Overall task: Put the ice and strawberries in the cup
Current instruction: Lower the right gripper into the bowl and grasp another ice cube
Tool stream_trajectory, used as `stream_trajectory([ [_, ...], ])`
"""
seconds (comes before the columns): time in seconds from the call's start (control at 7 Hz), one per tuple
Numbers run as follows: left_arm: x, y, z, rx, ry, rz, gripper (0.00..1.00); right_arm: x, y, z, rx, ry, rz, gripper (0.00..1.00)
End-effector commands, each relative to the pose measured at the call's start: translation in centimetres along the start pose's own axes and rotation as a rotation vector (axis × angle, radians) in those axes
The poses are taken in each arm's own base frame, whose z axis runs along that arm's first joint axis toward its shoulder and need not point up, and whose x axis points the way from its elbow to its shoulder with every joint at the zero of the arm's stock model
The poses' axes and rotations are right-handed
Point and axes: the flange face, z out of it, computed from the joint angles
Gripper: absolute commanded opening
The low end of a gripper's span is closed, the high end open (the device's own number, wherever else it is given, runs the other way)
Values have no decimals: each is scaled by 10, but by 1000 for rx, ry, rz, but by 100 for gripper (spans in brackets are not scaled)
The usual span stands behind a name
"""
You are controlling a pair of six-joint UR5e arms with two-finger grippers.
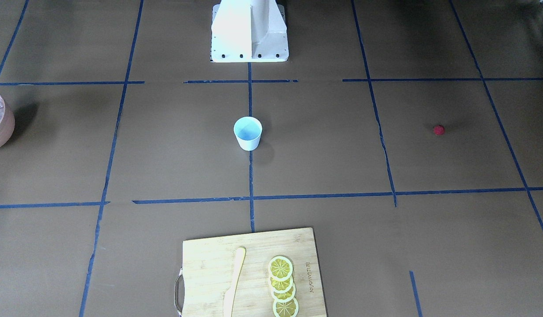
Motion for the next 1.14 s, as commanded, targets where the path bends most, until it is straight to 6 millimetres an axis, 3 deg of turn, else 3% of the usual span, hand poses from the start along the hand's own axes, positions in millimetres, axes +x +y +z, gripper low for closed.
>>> stream_trajectory([
  [0.0, 0, 0, -1, 1, 0, 0, 100, -3, 0, 3, -9, 2, -9, 52],
  [1.0, 3, 0, -3, 6, 1, 5, 100, 3, 5, 25, -60, 29, -8, 52],
])
